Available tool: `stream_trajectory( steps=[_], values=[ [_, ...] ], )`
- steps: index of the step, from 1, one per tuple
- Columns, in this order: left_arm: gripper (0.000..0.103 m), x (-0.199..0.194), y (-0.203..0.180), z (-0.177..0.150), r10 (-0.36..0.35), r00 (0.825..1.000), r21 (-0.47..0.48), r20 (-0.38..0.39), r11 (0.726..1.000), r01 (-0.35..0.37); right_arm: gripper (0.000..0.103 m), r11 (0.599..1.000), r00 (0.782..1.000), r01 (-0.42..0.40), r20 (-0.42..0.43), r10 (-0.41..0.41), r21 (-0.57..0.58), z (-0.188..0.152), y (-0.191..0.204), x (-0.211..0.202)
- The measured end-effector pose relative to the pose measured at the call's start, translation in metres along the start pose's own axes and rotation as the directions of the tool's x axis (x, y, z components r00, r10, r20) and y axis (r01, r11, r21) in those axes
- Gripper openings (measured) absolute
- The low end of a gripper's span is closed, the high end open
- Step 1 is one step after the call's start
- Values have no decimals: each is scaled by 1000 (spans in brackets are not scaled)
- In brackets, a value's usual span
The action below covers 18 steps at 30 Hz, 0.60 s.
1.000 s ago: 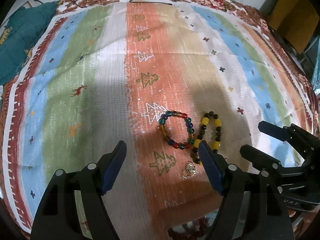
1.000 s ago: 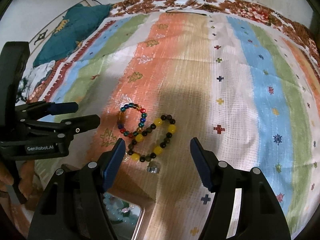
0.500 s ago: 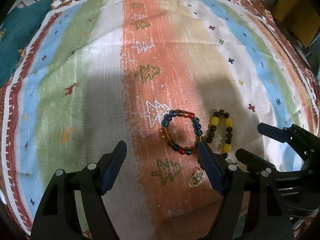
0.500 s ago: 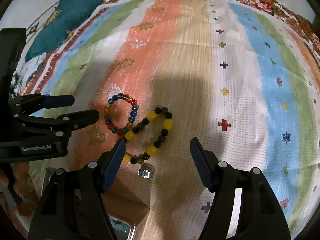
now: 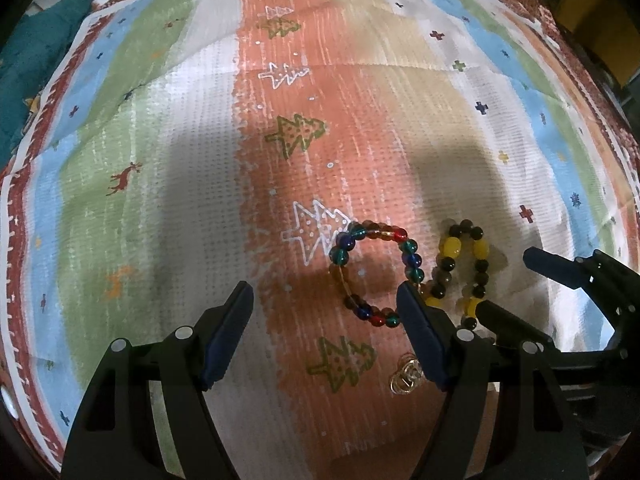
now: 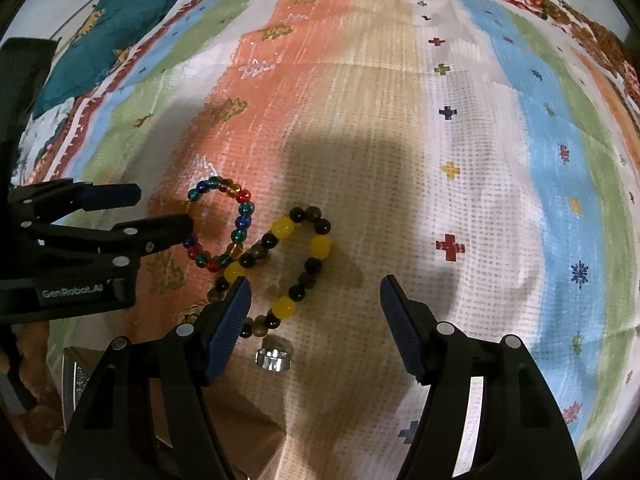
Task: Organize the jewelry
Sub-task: 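Lower the left tool onto the multicolour bracelet while the right tool lowers onto the black-yellow bracelet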
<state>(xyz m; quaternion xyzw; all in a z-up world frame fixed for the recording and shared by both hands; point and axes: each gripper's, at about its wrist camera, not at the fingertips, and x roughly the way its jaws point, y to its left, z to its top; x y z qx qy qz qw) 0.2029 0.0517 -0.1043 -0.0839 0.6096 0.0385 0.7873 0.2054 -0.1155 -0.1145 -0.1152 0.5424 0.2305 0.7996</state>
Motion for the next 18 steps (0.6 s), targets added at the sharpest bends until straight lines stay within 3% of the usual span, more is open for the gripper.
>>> stream_trajectory(
  steps=[18],
  values=[
    [65,26,-4,17,94,995,53,-19,994,-93,66,998,998,54,-38,-55,-26,2,3,21]
  ],
)
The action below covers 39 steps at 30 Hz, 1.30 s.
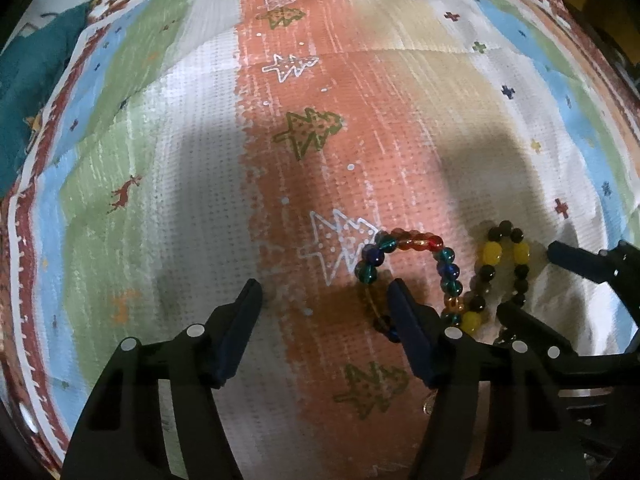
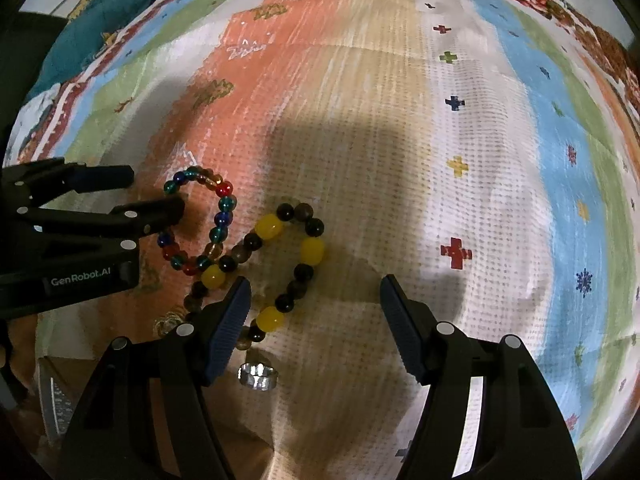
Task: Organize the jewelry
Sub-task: 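Lower the left tool onto the multicolour bracelet while the right tool lowers onto the black-yellow bracelet, then close the left tool on the multicolour bracelet while the right tool grips the black-yellow bracelet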
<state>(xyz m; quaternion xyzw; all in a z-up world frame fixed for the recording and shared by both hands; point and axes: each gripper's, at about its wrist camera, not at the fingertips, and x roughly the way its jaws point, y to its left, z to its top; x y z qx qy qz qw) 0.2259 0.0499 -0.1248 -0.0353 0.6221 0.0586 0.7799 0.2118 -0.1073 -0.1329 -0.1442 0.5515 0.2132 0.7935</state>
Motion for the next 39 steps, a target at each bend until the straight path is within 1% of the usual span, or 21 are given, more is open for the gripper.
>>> stream_trajectory(
  steps=[2,7,10,12,13,15,16,19,24,29,33,35,39],
  values=[
    [64,1,1,0,7,1000,5,1,1000,-7,60,1000,1000,16,-2,-16,-7,0,0,1],
    [50,-1,-1,-4,9,1000,12,7,1000,-9,53,999,1000,30,-5,-30,-10,1,-1,1],
    [42,-6,-6,-12,7,1000,10,9,1000,-7,43,999,999,34,-4,-34,-18,0,-1,1],
    [35,-8,-4,-13,2,1000,10,9,1000,-2,38,999,1000,28,-5,-28,-22,-1,0,0],
    [33,-10,-3,-13,-1,1000,6,8,1000,1,34,999,1000,24,-6,-24,-29,-1,1,0],
    [22,-12,-2,-11,-12,1000,-3,4,1000,12,26,999,1000,14,-9,-14,-36,-1,1,-1],
    [20,-13,-1,-12,-17,1000,-7,2,1000,17,19,999,1000,5,-12,-6,-38,-1,1,-1],
    [10,-14,-3,-12,-21,1000,-3,1,1000,21,15,999,1000,-6,-15,5,-43,-1,2,-1],
    [9,-18,-3,-14,-23,1000,-5,7,1000,23,11,999,1000,-25,-14,25,-48,-2,3,-3],
    [9,-26,-5,-15,-37,999,-15,21,999,38,11,998,1000,-25,0,25,-55,-2,4,-8],
    [9,-40,-5,-19,-66,997,-26,51,997,67,11,998,999,-26,26,27,-58,-4,3,-17],
    [9,-46,-7,-23,-100,993,-35,59,994,102,11,998,999,-31,41,34,-59,-2,3,-22],
    [9,-55,-7,-29,-117,989,-35,87,992,120,11,997,997,-38,64,42,-61,-1,4,-29]
  ],
)
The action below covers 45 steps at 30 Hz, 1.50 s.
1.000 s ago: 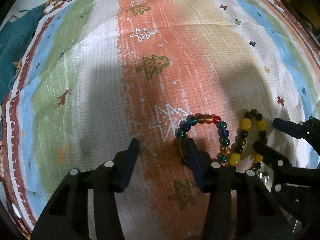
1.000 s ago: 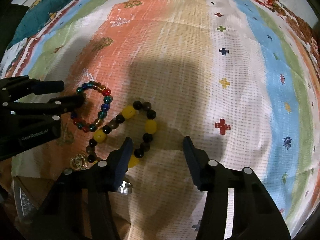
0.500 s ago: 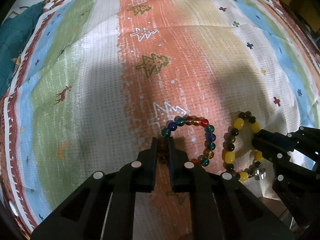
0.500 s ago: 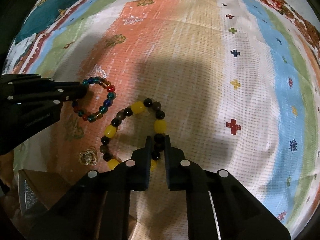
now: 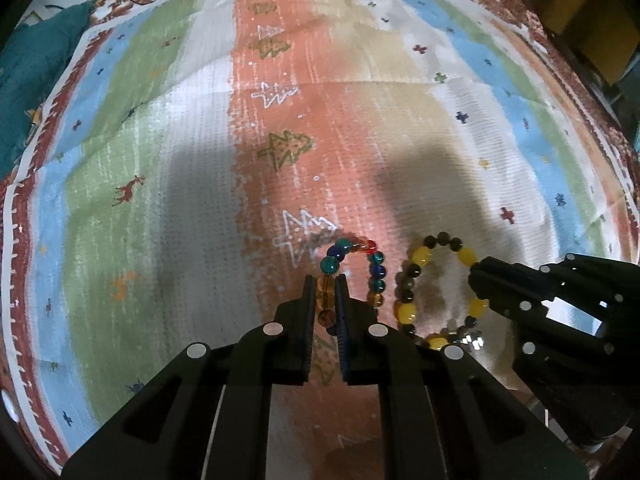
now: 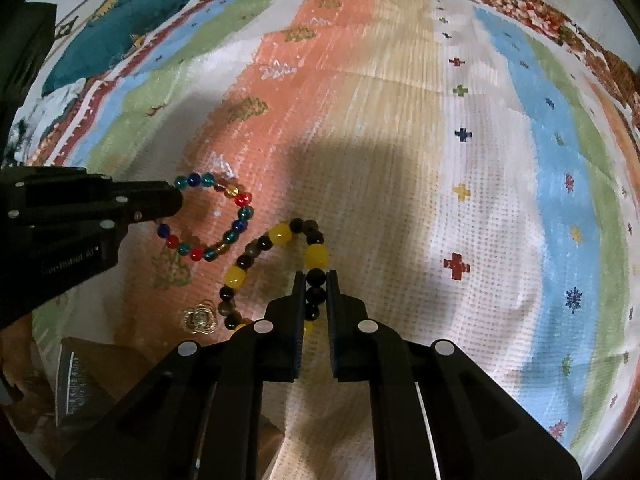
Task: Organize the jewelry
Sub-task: 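Close the left tool on the multicolour bracelet while the right tool grips the black-yellow bracelet, then carry the multicolour bracelet with the left tool toward the tin while the right tool carries its bracelet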
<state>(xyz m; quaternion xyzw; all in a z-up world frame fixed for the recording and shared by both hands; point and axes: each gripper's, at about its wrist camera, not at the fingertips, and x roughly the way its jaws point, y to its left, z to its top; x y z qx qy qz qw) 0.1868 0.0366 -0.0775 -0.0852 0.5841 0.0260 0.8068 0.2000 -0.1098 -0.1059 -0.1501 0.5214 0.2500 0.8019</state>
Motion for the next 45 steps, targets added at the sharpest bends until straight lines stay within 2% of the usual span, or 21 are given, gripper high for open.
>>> stream_trajectory(
  steps=[12,31,37,39,45],
  values=[
    [9,-10,-3,-4,-54,998,2,33,999,54,11,997,991,-74,108,74,3,-2,15,-28],
    [9,-48,-7,-16,-103,988,14,118,995,102,11,995,966,-93,237,101,-42,-13,26,-69],
    [9,-52,-6,-18,-108,986,16,128,994,107,11,993,953,-104,278,118,-63,-16,29,-83],
    [9,-55,-5,-20,-109,985,16,135,994,108,11,992,946,-91,303,113,-86,-17,33,-89],
    [9,-69,-7,-30,-100,980,28,170,995,97,11,987,926,-118,348,149,-110,-20,35,-102]
  ],
)
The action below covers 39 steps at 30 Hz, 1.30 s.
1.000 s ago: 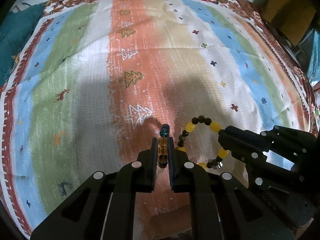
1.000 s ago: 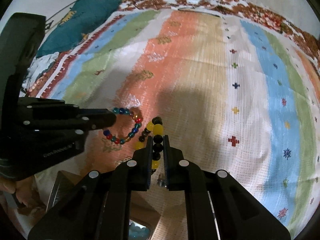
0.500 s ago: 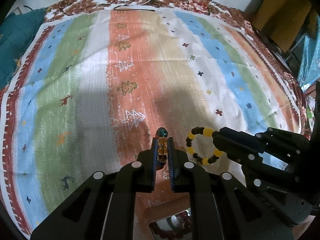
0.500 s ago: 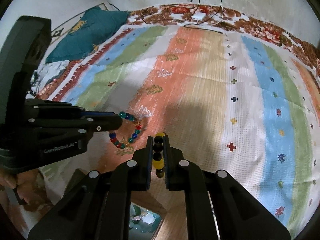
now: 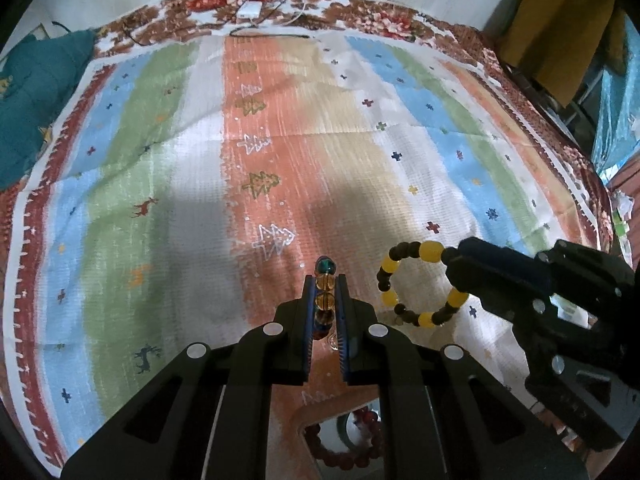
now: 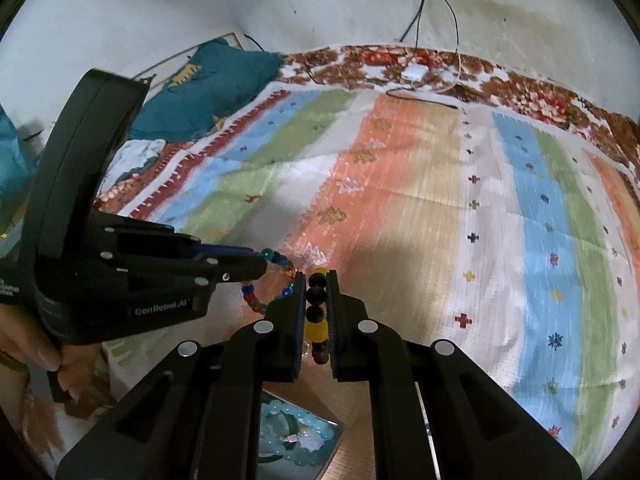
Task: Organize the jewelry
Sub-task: 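Carry the multicolour bracelet with the left tool toward the tin while the right tool carries its bracelet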
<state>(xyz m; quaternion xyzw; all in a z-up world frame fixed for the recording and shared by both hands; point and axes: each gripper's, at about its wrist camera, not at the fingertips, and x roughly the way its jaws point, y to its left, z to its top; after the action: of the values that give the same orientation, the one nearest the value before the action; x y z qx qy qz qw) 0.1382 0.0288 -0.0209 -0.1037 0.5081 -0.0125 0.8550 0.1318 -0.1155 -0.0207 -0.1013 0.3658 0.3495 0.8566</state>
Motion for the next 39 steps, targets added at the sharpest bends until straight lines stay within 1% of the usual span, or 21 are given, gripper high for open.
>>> stream_trajectory(
  steps=[9,15,20,26,33,39],
  values=[
    [9,-23,-7,-14,-25,998,22,49,999,24,11,1000,999,-29,30,29,-3,-5,6,-18],
    [9,-41,-10,-26,-68,994,18,85,998,67,11,999,998,-25,48,27,-32,-12,13,-30],
    [9,-47,-13,-37,-75,993,32,93,997,72,11,999,997,-36,61,38,-34,-14,14,-36],
    [9,-54,-19,-48,-73,991,59,109,996,66,11,997,994,-74,80,77,-39,-19,18,-46],
    [9,-61,-23,-57,-88,989,77,116,994,80,11,993,992,-87,82,94,-78,-27,26,-52],
    [9,-64,-29,-69,-100,989,99,111,991,89,11,991,992,-100,68,106,-88,-36,30,-56]
  ],
)
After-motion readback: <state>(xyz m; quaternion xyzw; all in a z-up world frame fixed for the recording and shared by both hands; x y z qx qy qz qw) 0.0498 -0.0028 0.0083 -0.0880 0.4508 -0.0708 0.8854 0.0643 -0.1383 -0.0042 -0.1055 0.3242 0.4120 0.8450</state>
